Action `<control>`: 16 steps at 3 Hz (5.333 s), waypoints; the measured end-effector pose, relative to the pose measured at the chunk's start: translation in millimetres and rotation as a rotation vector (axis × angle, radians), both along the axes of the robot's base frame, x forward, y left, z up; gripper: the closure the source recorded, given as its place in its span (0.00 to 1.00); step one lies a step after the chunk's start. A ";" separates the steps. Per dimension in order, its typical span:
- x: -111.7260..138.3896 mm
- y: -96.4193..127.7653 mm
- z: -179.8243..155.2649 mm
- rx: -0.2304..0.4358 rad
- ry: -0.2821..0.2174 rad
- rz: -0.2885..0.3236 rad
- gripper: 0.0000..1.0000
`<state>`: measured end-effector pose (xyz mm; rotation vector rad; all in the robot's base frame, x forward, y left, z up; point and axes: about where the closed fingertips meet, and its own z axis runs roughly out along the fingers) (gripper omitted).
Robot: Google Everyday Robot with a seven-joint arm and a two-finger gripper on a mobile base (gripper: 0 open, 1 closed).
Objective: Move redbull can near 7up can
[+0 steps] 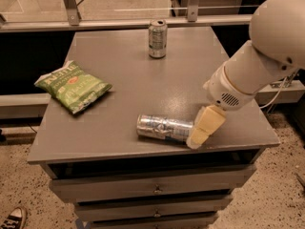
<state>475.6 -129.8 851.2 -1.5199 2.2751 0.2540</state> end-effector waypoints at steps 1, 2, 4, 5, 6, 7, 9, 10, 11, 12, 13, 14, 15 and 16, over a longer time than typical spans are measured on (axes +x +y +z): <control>1.7 19.7 -13.7 0.019 0.016 -0.073 0.00; -1.5 30.5 -20.6 0.026 0.030 -0.109 0.00; -9.7 33.7 -11.3 0.024 -0.004 -0.152 0.39; -10.2 25.2 3.8 0.027 -0.041 -0.184 0.62; -7.2 6.6 17.6 0.017 -0.081 -0.229 0.93; 3.3 -18.0 36.0 -0.003 -0.143 -0.268 1.00; 47.7 -3.0 34.8 0.042 -0.226 -0.243 1.00; 100.5 9.5 35.9 0.055 -0.293 -0.189 1.00; 168.6 26.5 42.5 0.065 -0.366 -0.120 1.00; 202.3 37.1 44.9 0.069 -0.398 -0.083 1.00; 227.7 40.4 37.1 0.057 -0.398 -0.065 0.84; 245.0 34.9 31.8 0.044 -0.402 -0.066 0.62; 258.2 25.4 31.4 0.028 -0.414 -0.081 0.38; 264.7 10.9 34.7 0.010 -0.424 -0.102 0.13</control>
Offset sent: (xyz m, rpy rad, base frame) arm -0.0043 0.0409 -0.0280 0.0371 0.0463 -0.1569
